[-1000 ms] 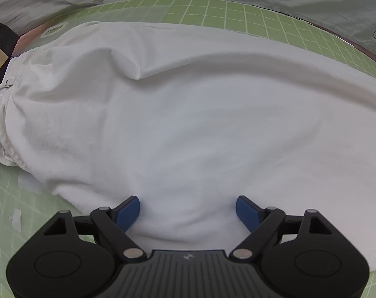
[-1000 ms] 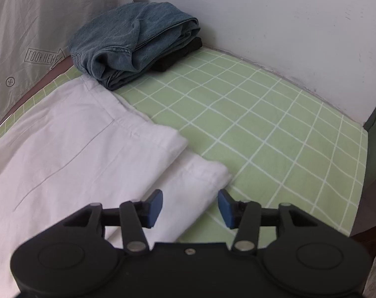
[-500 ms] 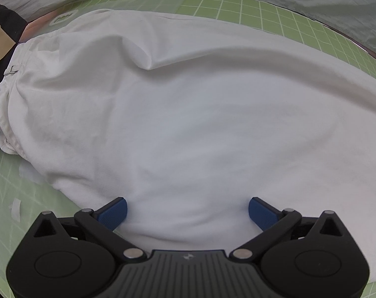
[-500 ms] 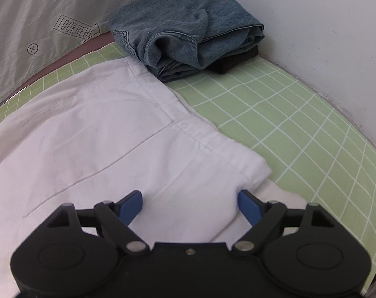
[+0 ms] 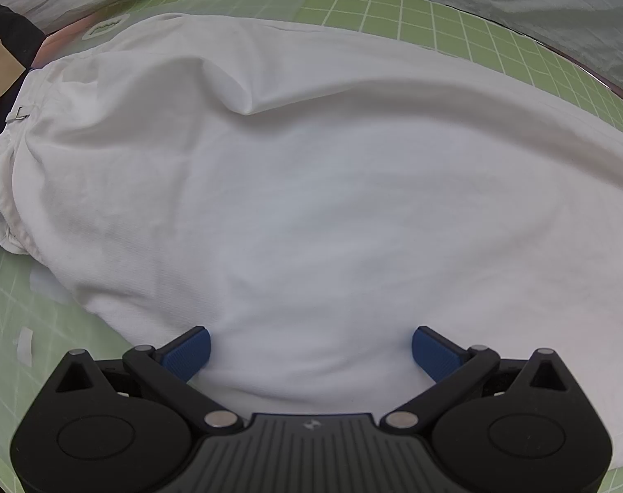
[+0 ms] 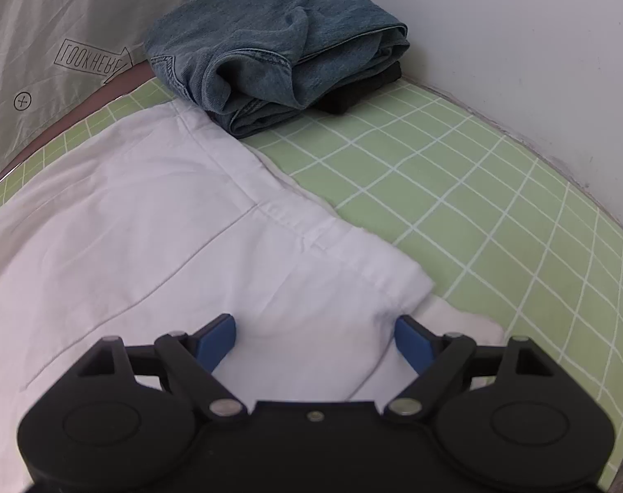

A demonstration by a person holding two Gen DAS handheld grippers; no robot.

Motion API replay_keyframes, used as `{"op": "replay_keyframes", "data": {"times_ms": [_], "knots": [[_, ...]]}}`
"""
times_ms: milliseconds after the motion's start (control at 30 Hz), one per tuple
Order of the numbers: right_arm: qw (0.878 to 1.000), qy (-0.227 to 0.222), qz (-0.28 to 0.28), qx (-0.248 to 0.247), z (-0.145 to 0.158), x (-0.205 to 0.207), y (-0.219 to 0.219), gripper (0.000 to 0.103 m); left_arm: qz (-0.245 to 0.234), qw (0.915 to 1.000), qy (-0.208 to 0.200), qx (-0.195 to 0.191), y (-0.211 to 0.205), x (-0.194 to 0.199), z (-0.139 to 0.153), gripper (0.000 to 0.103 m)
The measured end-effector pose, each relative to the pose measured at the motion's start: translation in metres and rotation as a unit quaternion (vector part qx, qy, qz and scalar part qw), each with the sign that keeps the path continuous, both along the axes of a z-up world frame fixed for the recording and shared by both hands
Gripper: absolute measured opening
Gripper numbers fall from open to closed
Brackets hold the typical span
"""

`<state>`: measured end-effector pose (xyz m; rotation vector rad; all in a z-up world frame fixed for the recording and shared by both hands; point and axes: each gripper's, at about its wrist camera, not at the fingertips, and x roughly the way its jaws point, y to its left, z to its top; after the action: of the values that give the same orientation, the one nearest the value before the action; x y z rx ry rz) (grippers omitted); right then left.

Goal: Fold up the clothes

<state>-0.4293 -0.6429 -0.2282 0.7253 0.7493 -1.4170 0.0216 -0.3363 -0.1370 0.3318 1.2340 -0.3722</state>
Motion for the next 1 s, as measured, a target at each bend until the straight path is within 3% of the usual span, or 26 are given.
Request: {"op": "replay_keyframes", "data": {"times_ms": [167,300,333,467,533,600,700,733,933,1000], "knots": [[1.000,-0.005,-0.006,-0.009,0.005,-0.003,0.002,0.070,0.000,1.0000,-0.001,0.000,-0.003,0.001,0.001,0.103],[0.998,-0.021,-0.047,-0.025,0.012,-0.017,0.004,0.028,0.000,1.0000,-0.001,-0.001,-0.007,0.002,0.002,0.103],[0.997,-0.038,-0.054,-0.030,0.013,-0.023,0.004,0.022,0.000,1.0000,-0.001,-0.001,-0.007,0.002,0.002,0.103],[0.995,-0.073,-0.065,-0.032,0.009,-0.035,0.003,0.021,0.000,1.0000,0.000,-0.004,-0.009,0.002,0.002,0.103],[0.993,-0.083,-0.072,-0.034,0.008,-0.034,0.003,0.029,0.000,1.0000,0.000,-0.005,-0.010,0.004,0.002,0.103],[0.993,-0.086,-0.072,-0.036,0.008,-0.033,0.003,0.029,0.000,1.0000,-0.001,-0.005,-0.009,-0.002,0.000,0.103],[0.992,-0.101,-0.069,-0.044,0.010,-0.038,0.003,0.005,-0.001,1.0000,0.004,-0.006,-0.001,-0.015,-0.002,0.103],[0.990,-0.112,-0.069,-0.049,0.012,-0.042,0.004,0.003,-0.002,1.0000,0.007,-0.007,0.001,-0.019,-0.003,0.103],[0.985,-0.099,-0.075,-0.117,0.072,-0.059,0.041,0.002,-0.013,0.9991,0.041,0.009,0.005,0.003,-0.005,0.103],[0.988,-0.081,-0.074,-0.108,0.069,-0.064,0.049,0.002,-0.013,0.9990,0.041,0.011,0.005,0.003,-0.005,0.103]]}}
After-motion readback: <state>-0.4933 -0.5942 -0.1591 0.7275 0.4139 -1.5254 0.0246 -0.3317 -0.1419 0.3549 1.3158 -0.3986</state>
